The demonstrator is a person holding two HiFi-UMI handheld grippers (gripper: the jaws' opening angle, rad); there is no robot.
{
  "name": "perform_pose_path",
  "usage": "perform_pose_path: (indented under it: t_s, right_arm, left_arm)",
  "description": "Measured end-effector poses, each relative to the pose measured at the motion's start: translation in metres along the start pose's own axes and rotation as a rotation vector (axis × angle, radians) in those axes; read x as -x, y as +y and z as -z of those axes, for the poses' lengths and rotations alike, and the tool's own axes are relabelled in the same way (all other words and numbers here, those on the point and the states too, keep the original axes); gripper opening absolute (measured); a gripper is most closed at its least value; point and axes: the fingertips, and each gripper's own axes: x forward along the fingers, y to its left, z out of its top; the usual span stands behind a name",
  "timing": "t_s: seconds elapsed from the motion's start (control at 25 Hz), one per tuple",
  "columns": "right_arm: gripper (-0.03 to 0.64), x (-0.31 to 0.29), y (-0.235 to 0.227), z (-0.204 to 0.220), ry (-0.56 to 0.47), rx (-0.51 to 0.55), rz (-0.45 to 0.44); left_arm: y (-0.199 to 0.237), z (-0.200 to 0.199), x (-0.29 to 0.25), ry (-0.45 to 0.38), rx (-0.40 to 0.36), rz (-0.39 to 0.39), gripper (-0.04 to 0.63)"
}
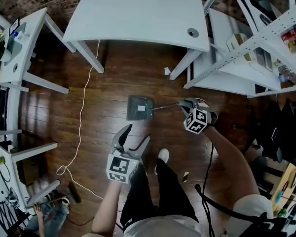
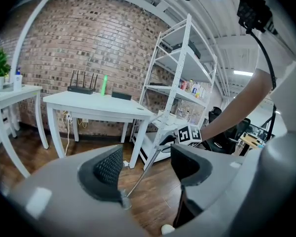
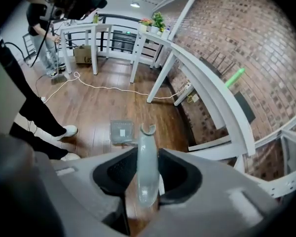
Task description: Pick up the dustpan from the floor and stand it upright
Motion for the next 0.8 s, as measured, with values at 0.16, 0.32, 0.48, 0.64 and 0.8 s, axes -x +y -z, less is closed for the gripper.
perform_pose_path:
  t_s: [0.16,0.32,0.48,0.64,0.8]
  right_arm:
    - [0.117,0.014,0.003,-0.015,0.008,0.07,-0.028]
    - [0.118,0.023,-0.001,-0.015,0.03,0.056,-0.048]
    - [0.164,0.033,0.009,-0.009,0.063,0.078,-0.08]
    - [0.207,0.069,0.016,-0.024,0.003,-0.045,-0.081]
    - [0.27,0.144,0.028,-0.072,-0.206,-0.367,-0.027]
  left_arm:
    - [-0.008,-0.001,0.019,0.02,-0.003,-0.018,0.322]
    - [-0.013,-0.009,0.04,0.011,0.005,-0.042,0.322]
    - [-0.019,-0.009,0.06,0.009,0.009,-0.062,0.322]
    - [-0.029,-0.02,0.08,-0.011,-0.002,-0.063,0.322]
    - [-0.042,-0.031,0.1,-0.046,-0.003,-0.046,0.322]
